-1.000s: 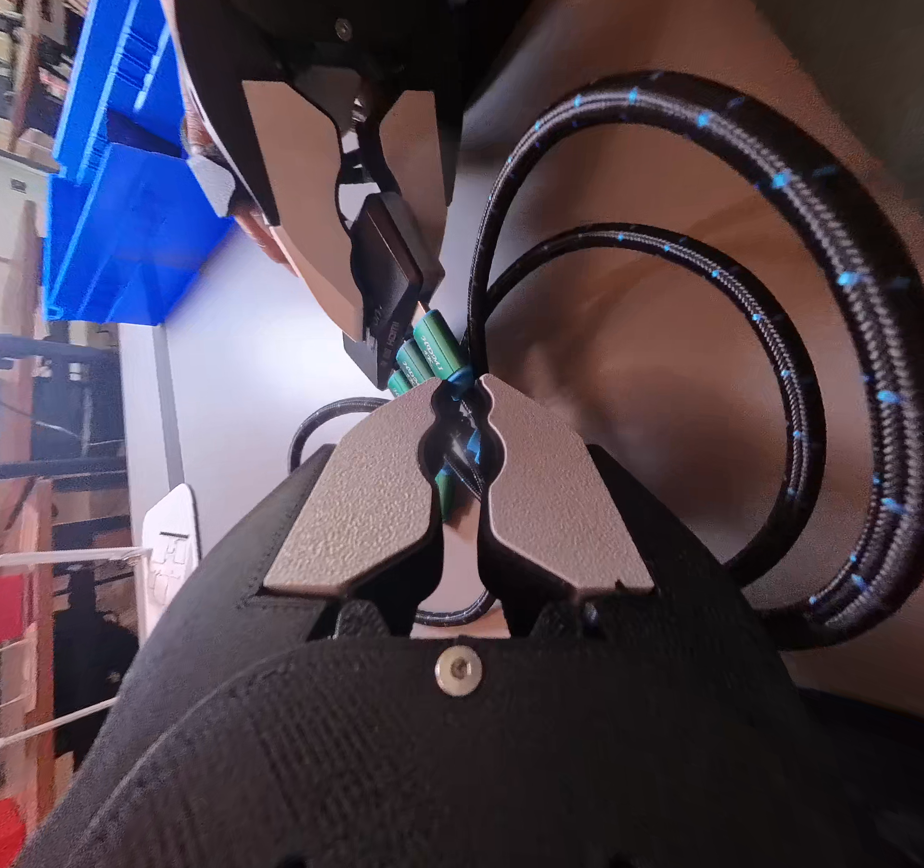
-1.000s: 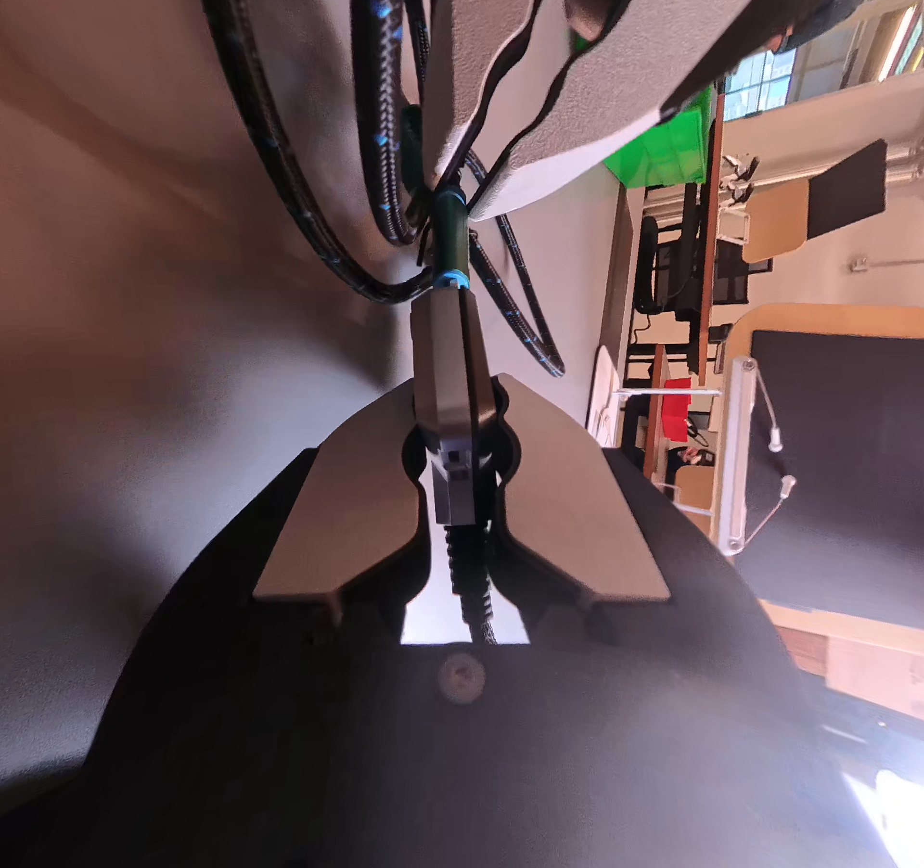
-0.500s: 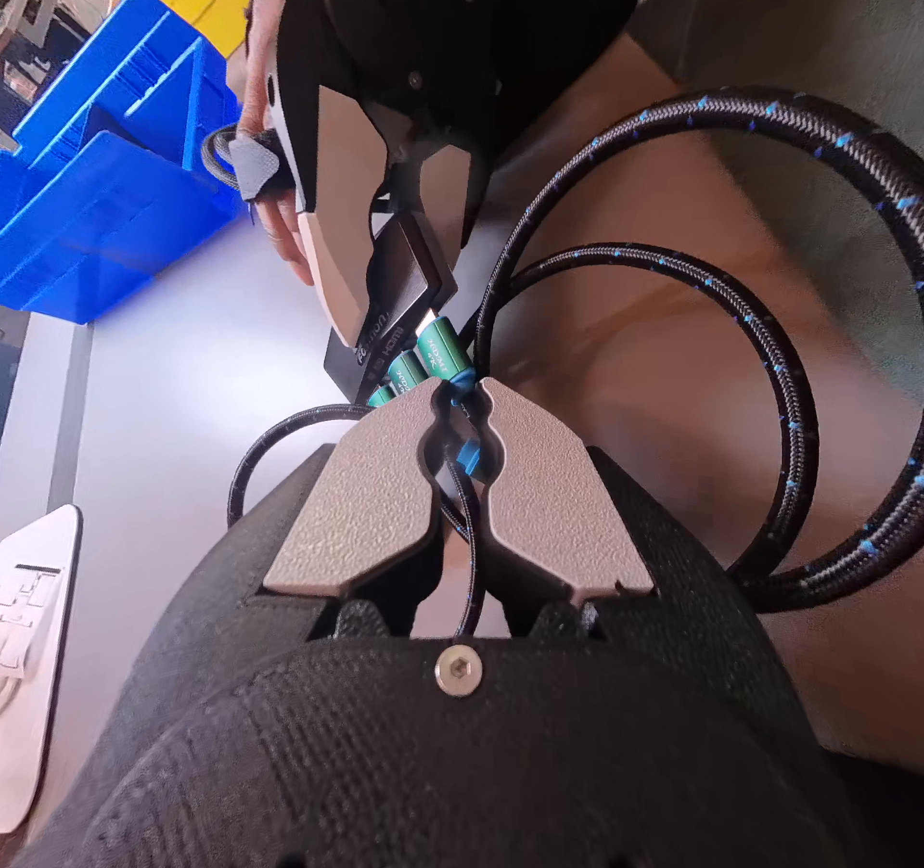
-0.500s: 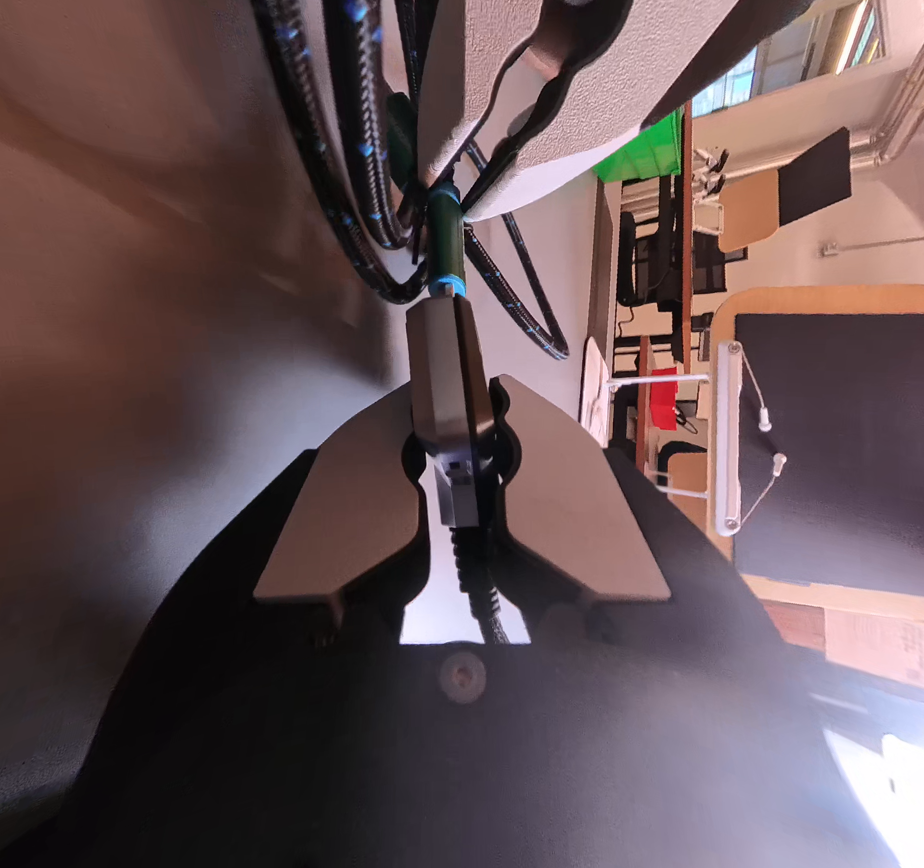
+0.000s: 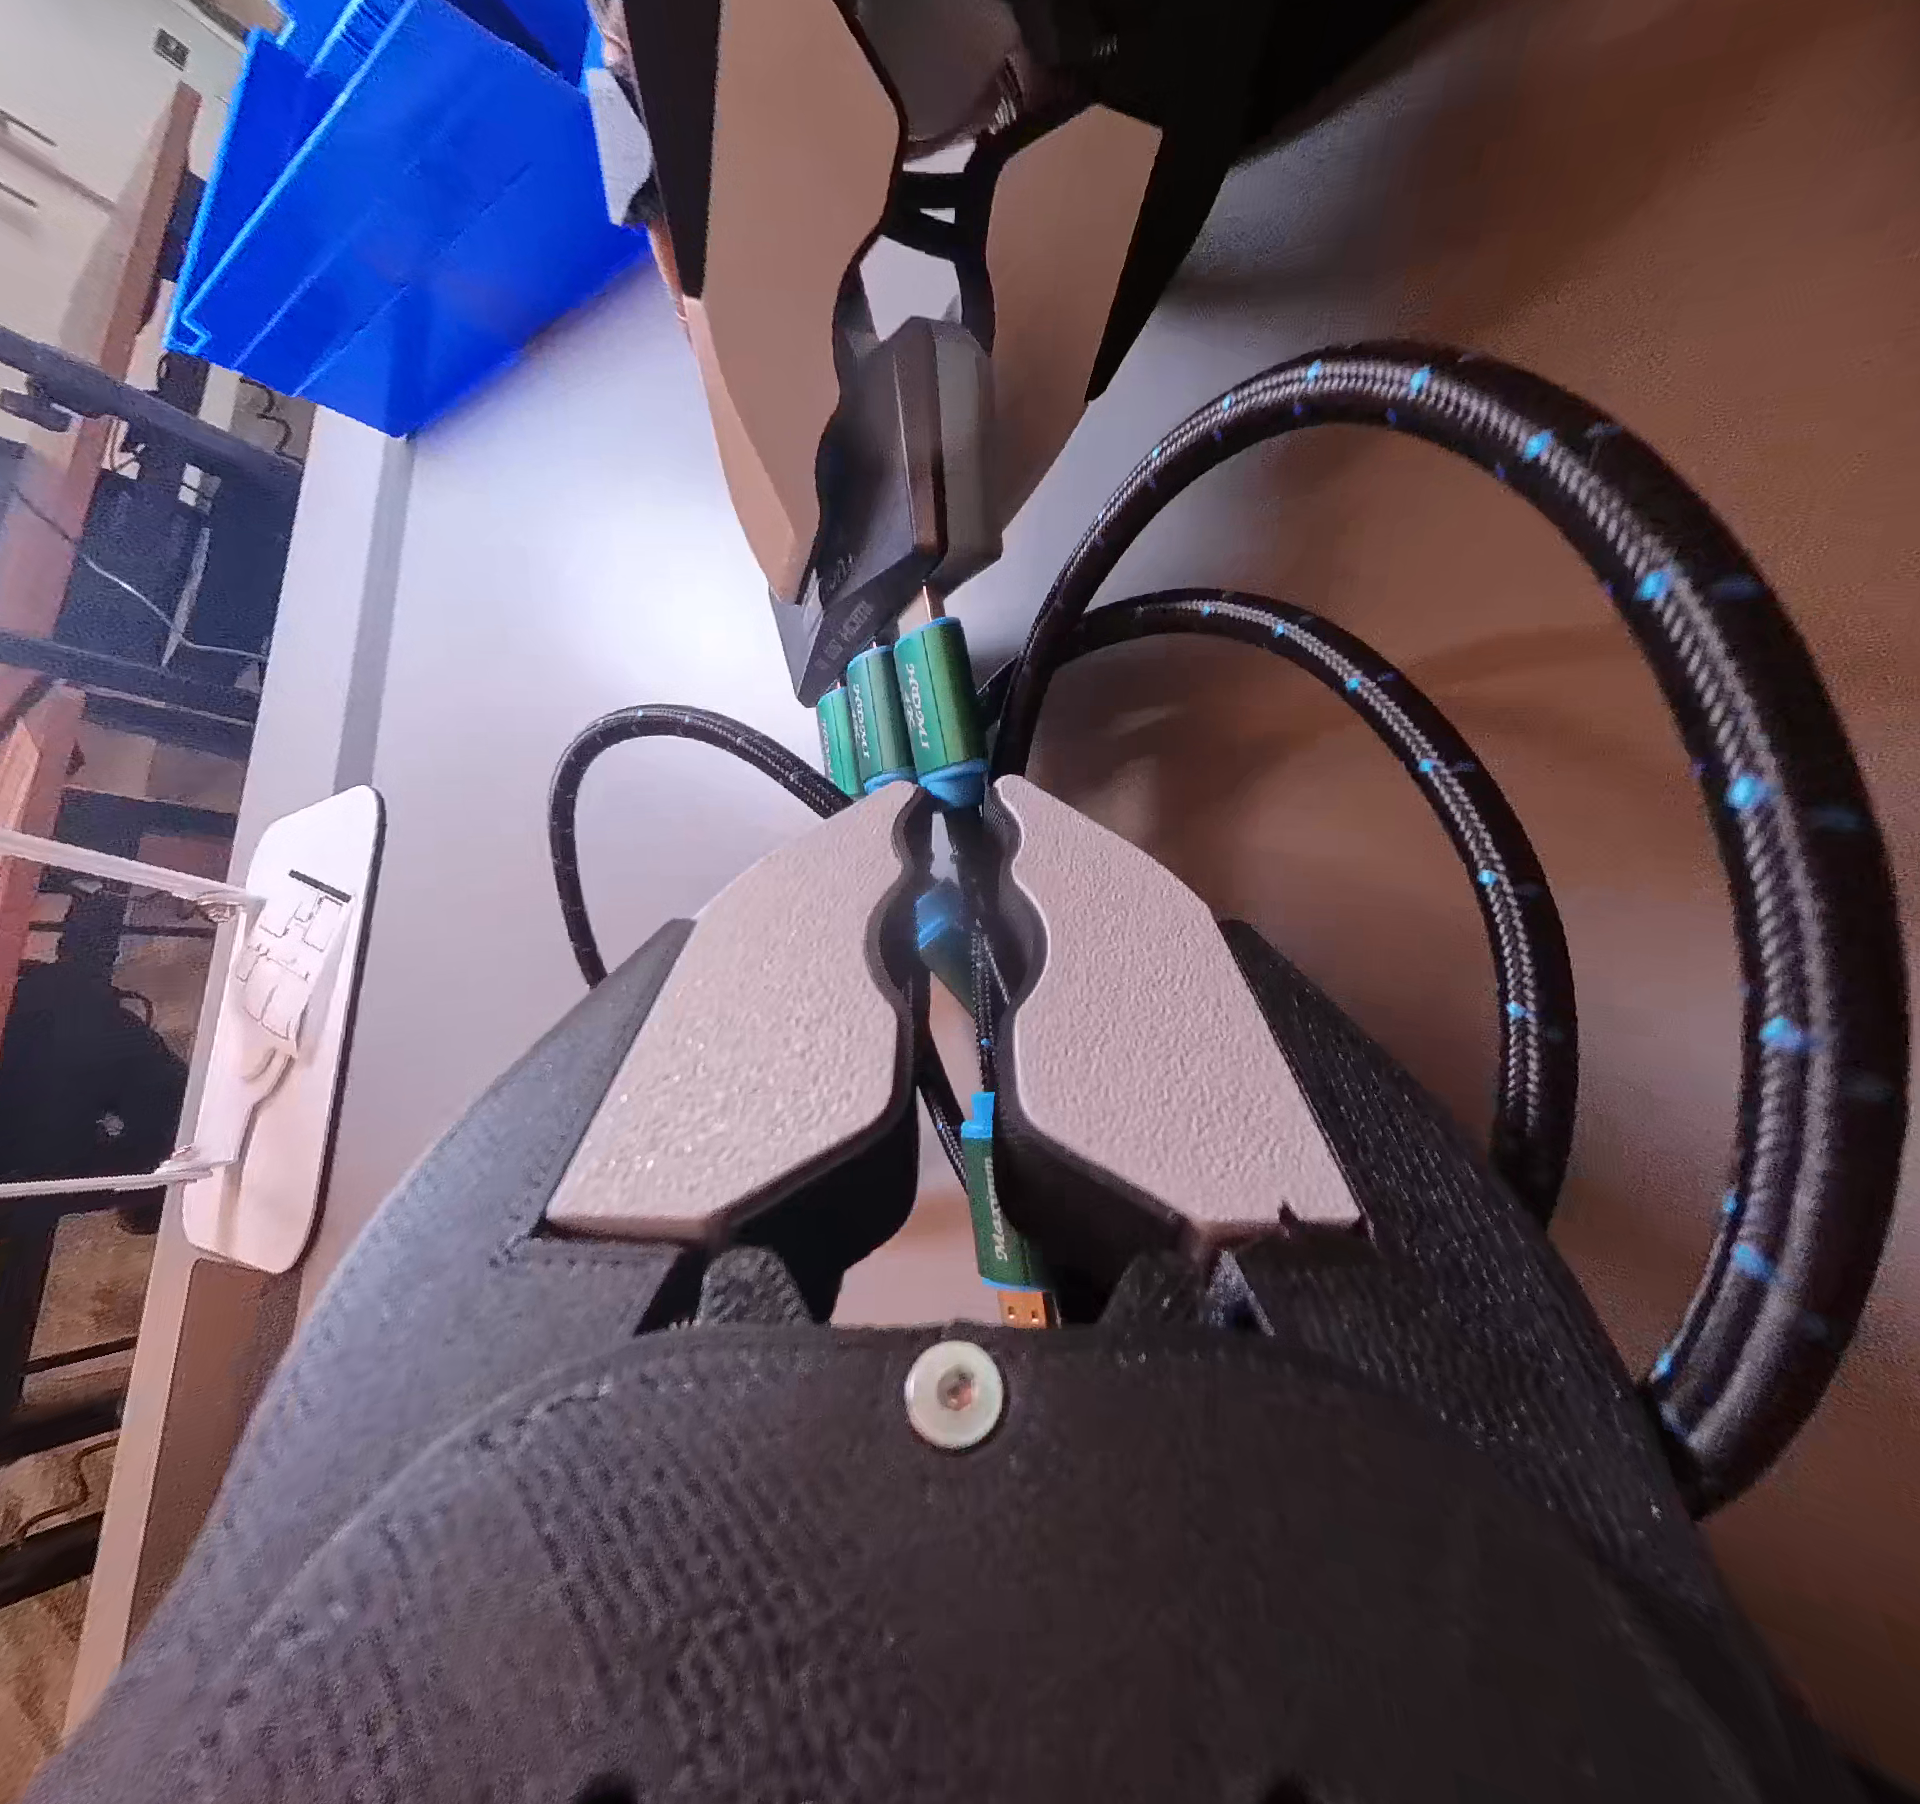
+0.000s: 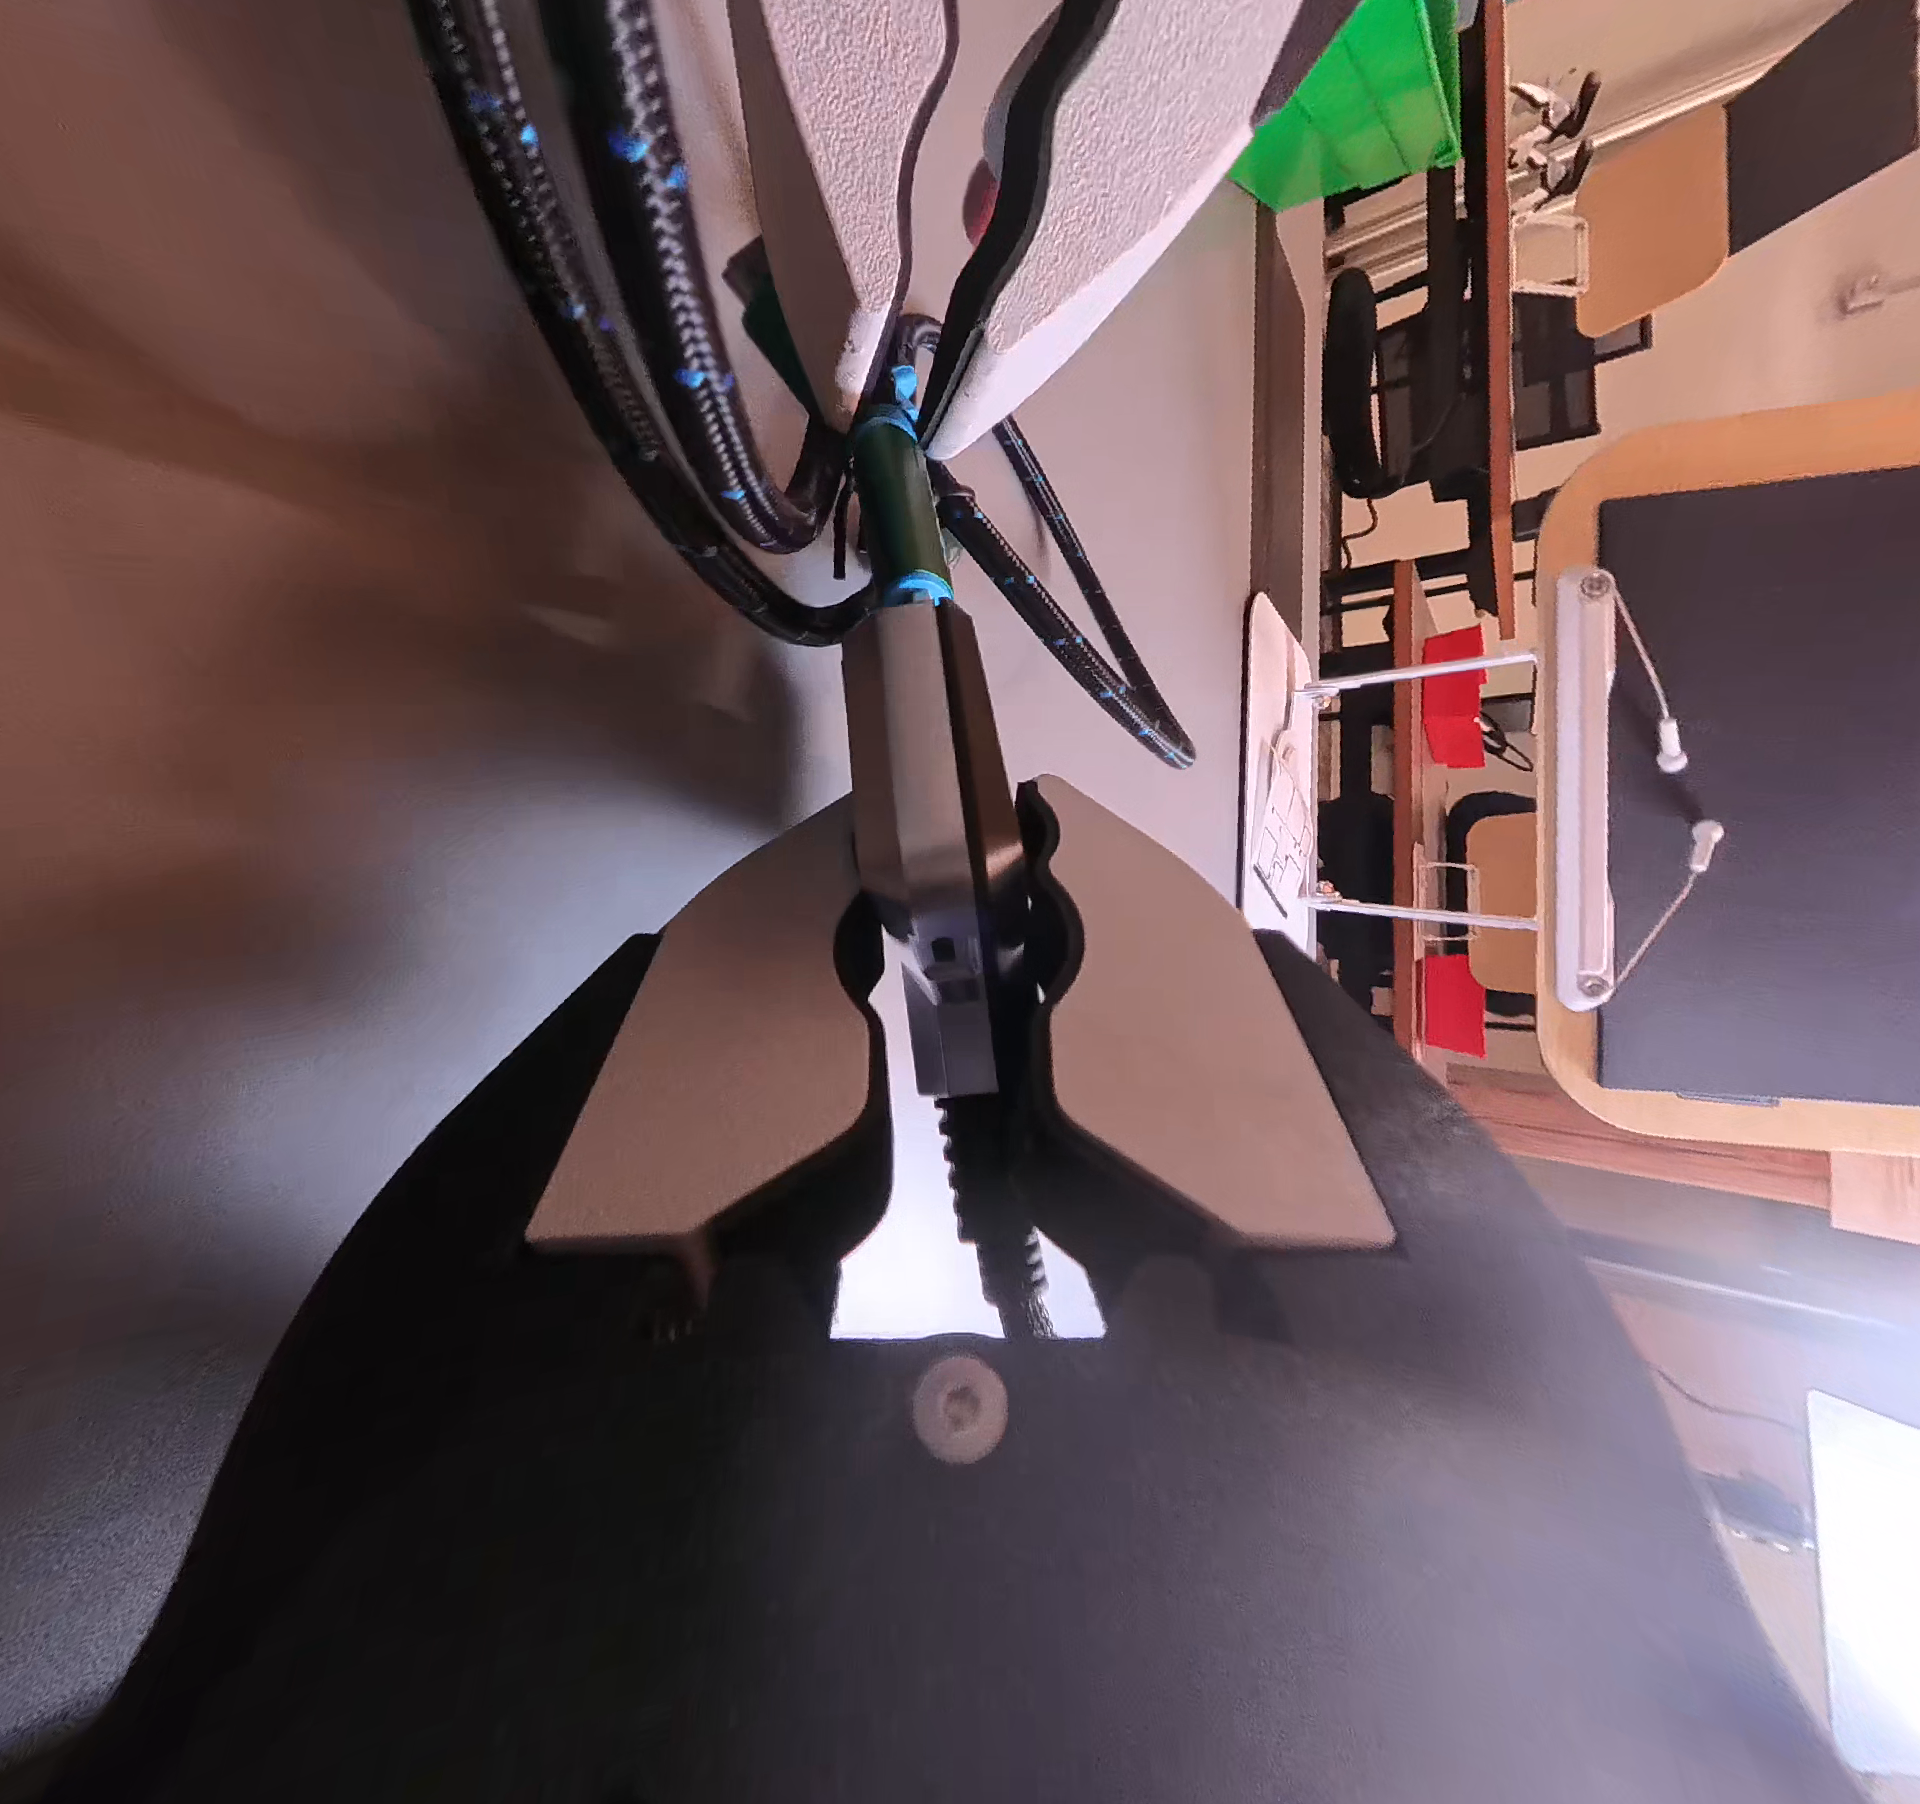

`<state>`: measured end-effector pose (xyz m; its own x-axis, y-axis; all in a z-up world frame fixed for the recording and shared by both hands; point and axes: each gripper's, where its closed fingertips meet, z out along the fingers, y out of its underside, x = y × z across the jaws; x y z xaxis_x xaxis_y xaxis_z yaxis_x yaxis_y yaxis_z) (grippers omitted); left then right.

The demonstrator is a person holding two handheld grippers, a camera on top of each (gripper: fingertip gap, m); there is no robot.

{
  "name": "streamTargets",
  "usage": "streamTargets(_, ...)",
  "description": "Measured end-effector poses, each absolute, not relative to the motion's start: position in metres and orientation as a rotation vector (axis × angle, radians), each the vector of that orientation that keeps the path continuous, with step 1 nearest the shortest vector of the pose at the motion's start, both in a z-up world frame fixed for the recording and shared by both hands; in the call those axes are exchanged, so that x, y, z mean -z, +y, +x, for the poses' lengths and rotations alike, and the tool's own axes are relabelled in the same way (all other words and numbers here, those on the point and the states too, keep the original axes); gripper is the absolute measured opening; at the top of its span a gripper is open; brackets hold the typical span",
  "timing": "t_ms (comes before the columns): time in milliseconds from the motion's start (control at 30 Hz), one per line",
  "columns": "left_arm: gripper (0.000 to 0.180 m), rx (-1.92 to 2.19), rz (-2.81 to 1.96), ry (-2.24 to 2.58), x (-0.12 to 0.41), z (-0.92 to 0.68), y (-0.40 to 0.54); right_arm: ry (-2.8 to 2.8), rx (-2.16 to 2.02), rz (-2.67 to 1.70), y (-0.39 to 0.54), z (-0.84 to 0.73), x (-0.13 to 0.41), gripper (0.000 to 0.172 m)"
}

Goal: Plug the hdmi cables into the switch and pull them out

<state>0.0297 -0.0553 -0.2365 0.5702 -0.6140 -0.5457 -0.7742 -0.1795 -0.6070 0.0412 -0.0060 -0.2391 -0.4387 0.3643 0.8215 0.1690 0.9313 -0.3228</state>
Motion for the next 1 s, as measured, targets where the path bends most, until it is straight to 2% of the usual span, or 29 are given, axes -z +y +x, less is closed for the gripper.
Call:
streamTargets(533,0.007,0.004,-1.749,1.301,0.228,0.053,-0.067,-2.017,-0.284,-0.169,-0.02,0.053,0.236,0.021)
streamTargets(1000,0.008,0.113,-1.771,1.279,0.234,0.06,-0.064,-2.03,-0.256,-0.212,-0.016,0.055,0.243,0.023)
